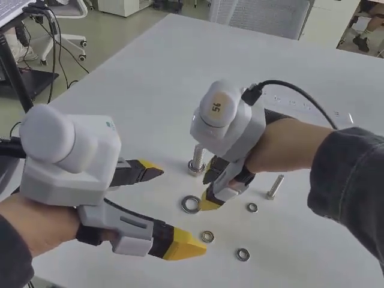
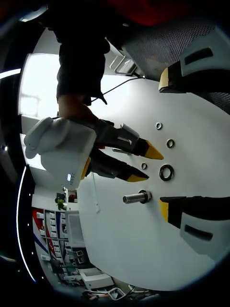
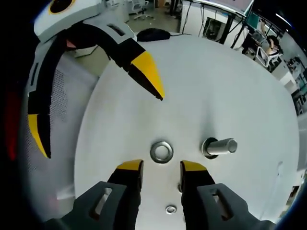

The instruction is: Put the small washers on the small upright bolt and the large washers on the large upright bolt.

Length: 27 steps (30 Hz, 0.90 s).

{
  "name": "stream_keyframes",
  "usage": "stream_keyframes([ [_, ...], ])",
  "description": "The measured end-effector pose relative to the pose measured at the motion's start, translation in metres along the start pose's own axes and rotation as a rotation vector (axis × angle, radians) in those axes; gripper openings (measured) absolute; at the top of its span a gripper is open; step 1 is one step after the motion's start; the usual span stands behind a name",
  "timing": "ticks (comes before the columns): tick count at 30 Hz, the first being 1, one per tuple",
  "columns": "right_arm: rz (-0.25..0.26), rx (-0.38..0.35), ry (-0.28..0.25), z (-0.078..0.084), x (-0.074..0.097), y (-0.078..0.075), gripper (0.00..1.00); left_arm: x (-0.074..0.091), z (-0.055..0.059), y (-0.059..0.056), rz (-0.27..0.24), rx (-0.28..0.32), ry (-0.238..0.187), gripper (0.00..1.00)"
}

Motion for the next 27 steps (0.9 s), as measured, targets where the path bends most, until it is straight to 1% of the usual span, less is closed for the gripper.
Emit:
stream_keyframes([
  [3, -0.005, 0.009, 0.008, -0.002, -0.005, 0.0, 0.32, -0.001, 0.0, 0.0, 0.002, 0.0, 0.001, 0.89],
  [7, -0.012, 0.013, 0.004, -0.005, -0.011, -0.002, 0.32, -0.001, -0.001, 0.002, 0.0, 0.003, -0.001, 0.89],
  [15, -0.019, 0.011, 0.006, -0.006, -0.021, -0.005, 0.32, -0.002, -0.001, 0.002, 0.005, 0.004, 0.002, 0.89],
  [27, -0.01, 0.017, 0.007, -0.005, -0.025, -0.007, 0.32, -0.003, -0.001, 0.002, 0.008, 0.005, 0.003, 0.88],
])
Point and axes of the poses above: the centre of the closed fingertips' face, and the gripper's own axes: x roughly backward along the fingers, y roughly to its left, z roughly out of its underside, the point moved 1 cm from there along x, roughly backward along the fingers, and after that the axes turned 15 degrees about y, right-handed, at the moved point
